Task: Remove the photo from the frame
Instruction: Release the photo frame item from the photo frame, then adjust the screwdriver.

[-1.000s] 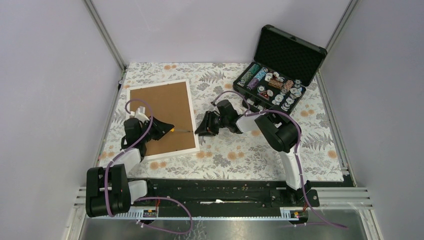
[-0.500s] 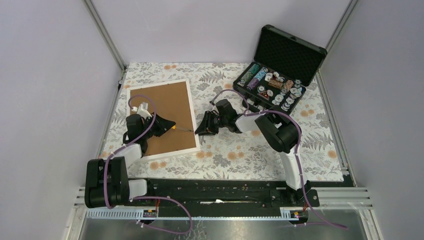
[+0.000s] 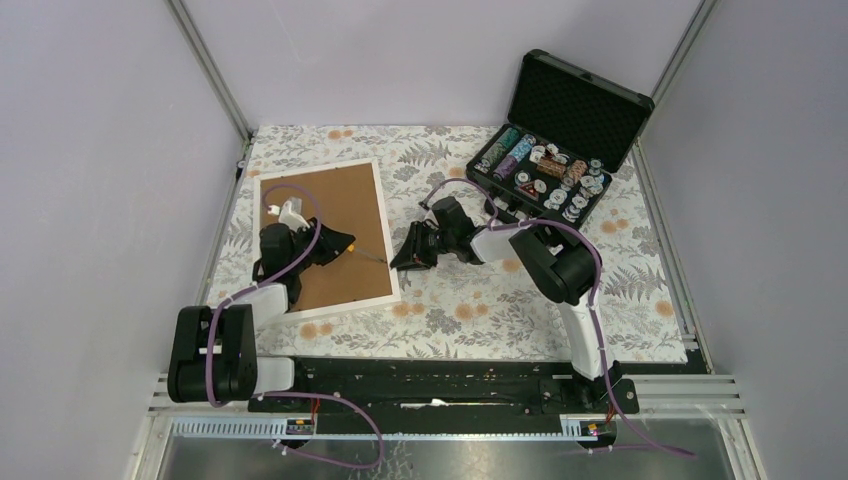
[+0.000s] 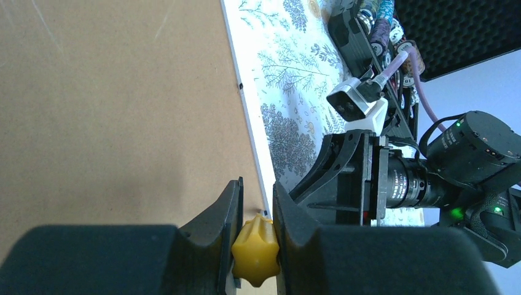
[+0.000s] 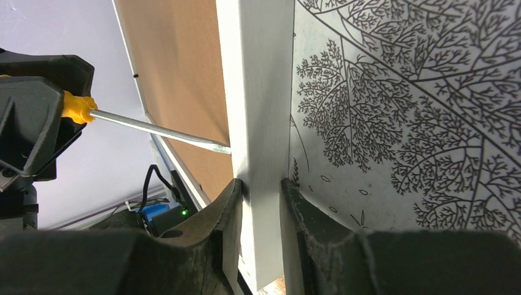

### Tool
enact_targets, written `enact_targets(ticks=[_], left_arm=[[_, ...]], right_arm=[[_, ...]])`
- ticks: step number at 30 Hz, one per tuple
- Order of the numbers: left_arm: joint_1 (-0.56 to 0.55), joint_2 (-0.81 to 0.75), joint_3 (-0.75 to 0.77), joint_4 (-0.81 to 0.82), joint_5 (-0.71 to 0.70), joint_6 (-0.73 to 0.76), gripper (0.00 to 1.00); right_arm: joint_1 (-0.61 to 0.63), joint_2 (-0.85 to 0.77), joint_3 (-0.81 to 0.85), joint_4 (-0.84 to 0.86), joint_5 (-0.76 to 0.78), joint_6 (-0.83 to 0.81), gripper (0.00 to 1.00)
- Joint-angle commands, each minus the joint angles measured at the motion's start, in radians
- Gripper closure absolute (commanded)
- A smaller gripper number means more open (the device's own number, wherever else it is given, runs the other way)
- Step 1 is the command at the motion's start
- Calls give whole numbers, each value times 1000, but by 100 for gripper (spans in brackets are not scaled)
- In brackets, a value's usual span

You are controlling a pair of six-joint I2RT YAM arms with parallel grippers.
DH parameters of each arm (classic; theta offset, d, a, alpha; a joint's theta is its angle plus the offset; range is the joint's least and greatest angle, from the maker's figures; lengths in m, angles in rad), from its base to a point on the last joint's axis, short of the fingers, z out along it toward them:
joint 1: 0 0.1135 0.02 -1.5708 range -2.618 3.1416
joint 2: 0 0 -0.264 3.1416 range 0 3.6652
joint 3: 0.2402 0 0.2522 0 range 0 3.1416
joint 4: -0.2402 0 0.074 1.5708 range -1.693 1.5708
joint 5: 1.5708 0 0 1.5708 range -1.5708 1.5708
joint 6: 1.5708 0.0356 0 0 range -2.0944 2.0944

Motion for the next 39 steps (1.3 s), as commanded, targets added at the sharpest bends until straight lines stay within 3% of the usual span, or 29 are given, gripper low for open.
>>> enact_targets(ticks=[1,7,13,17,19,25,33,39], left_arm=[[-103,47,-33,-219,39,67,100],[-203,-23,-8,-268,92,17,100],[-252,-100,45,-317,118,37,100],[-162,-135,120,-406,105,72,100],[-114,-169,154,-415,114,79,100],[-71,-223,198,-407,154,63,100],[-31,-233,198,-314,286,-65,100],[-5,-265,169,-251,327,-131,100]], right_arm=[[32,76,32,-33,60,9,81],[33,100,47,-46,62,9,84],[31,86,57,-55,58,-31,82],[11,19,63,-90,59,-127,72],[-10,-28,51,-100,63,-166,62],[-76,-159,48,-122,-1,-338,44],[-74,-262,140,-196,-315,-552,32],[-1,-313,126,-259,-334,-655,30]])
